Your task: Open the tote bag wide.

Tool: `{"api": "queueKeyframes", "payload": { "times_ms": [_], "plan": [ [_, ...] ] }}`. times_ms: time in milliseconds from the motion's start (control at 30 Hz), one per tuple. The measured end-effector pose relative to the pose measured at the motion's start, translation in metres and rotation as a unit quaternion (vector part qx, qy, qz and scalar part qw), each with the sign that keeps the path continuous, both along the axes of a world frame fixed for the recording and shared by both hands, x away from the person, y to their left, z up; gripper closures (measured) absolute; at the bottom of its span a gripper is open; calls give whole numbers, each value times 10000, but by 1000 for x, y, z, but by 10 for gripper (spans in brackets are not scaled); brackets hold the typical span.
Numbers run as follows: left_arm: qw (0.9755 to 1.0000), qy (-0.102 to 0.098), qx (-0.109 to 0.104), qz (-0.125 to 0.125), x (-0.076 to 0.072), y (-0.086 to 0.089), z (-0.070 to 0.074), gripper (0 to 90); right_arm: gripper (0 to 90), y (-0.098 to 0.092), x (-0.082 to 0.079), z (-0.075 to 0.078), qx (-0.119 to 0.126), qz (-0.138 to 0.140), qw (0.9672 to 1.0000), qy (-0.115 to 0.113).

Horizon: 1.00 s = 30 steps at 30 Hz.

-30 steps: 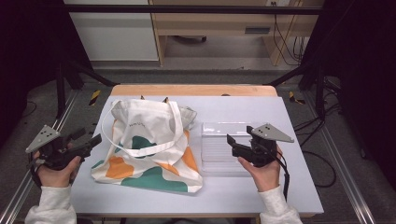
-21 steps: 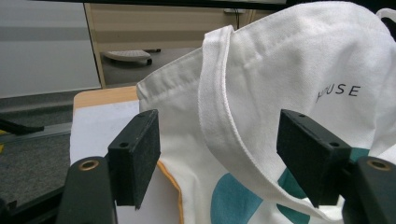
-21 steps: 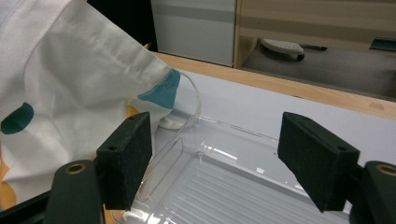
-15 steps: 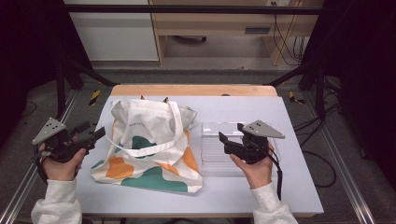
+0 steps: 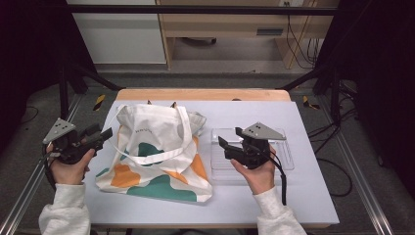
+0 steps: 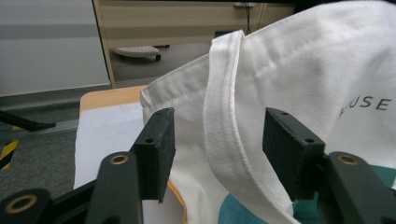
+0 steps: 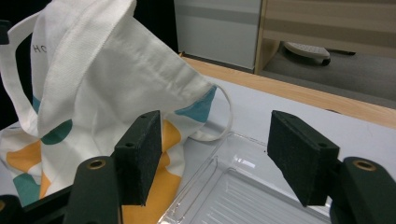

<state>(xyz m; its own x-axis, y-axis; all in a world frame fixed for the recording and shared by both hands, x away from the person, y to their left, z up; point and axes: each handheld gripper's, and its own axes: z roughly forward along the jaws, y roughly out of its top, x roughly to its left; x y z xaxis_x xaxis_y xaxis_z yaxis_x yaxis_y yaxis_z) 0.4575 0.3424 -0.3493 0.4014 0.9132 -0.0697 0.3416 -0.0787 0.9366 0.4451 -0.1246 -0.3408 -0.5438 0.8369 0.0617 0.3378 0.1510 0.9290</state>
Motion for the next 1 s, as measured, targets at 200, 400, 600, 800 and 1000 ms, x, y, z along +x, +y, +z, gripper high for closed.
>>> {"api": "queueKeyframes", "payload": {
  "times_ms": [200, 400, 600, 800, 1000],
  "plan": [
    [9999, 110, 50, -16, 1, -2, -8, 595, 372, 12, 2, 4, 47, 169, 9998, -33],
    [9994, 262, 205, -37, 0, -6, -12, 730, 395, 27, 5, 10, 150, 330, 9993, -93],
    [9990, 344, 288, -55, -1, -7, -15, 854, 406, 48, 9, 18, 210, 575, 9981, -118],
    [9988, 393, 263, -106, -5, -4, -17, 869, 391, 73, 18, 24, 230, 748, 9968, -156],
    [9987, 400, 264, -152, -6, -4, -19, 869, 359, 92, 26, 27, 300, 841, 9959, -146]
  ]
}}
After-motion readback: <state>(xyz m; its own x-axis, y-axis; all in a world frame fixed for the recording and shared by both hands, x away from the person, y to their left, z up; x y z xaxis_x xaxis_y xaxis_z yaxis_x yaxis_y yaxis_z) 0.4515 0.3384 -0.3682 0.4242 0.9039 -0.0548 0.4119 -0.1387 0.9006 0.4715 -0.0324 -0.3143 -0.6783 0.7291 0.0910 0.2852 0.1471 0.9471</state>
